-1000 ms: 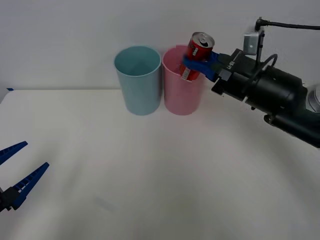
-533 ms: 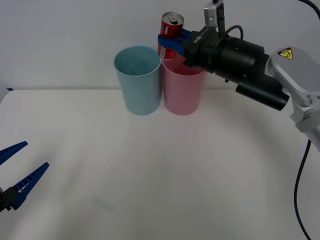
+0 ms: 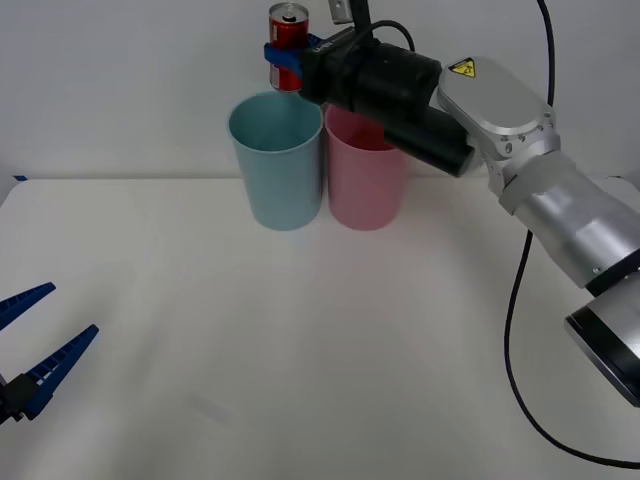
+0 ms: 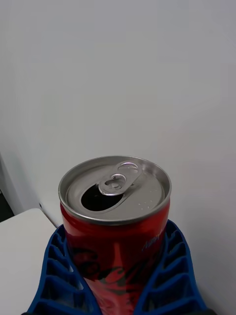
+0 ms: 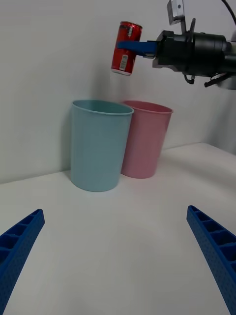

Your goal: Grasp the object on the table and drop it into the matching bin: aluminum can to the light blue bin, PET bottle to the pink bin.

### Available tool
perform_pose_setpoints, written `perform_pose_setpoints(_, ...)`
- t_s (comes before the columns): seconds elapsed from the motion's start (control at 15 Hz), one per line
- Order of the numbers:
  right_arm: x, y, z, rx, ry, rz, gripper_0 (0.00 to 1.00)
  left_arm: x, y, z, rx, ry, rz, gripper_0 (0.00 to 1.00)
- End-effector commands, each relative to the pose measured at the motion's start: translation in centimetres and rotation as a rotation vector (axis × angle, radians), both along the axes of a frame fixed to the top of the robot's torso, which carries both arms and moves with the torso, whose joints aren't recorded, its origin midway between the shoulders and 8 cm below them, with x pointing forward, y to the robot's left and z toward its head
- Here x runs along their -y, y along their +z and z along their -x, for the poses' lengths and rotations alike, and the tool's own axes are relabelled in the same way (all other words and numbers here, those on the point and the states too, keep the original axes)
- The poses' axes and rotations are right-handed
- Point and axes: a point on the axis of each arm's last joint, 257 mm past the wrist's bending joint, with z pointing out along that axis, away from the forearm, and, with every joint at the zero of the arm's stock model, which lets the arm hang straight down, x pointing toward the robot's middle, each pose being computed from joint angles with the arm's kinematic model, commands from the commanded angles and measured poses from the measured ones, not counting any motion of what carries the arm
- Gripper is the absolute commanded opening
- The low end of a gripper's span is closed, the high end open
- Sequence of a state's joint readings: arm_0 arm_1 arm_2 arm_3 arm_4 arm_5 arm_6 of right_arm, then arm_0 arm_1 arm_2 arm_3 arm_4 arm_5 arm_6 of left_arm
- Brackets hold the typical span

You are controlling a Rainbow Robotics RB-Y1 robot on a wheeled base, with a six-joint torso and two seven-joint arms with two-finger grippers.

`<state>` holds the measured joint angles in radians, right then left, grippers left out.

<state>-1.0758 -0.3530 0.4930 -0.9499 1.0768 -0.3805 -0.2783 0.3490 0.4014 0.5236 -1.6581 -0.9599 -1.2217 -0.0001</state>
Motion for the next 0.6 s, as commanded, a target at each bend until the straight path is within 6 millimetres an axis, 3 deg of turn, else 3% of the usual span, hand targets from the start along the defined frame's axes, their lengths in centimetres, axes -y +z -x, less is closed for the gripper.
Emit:
perform_pose_setpoints(0.07,-1.9,-0.4,-1.6,-0.007,-0.07,0.006,0.0,0.0,0.0,0.0,0.0,0.0,0.0,1.0)
perform_pose_setpoints(0.27,-3.2,-0.8,-2.8,-0.004,-0.144,0.015,0.0,0.0,0.0,0.0,0.0,0.0,0.0,1.0)
perform_pose_setpoints(0.6,-3.8,-1.4,-2.8,-0.009,-0.16,0.02,0.01,0.0,0.0,0.0,0.0,0.0,0.0,1.0)
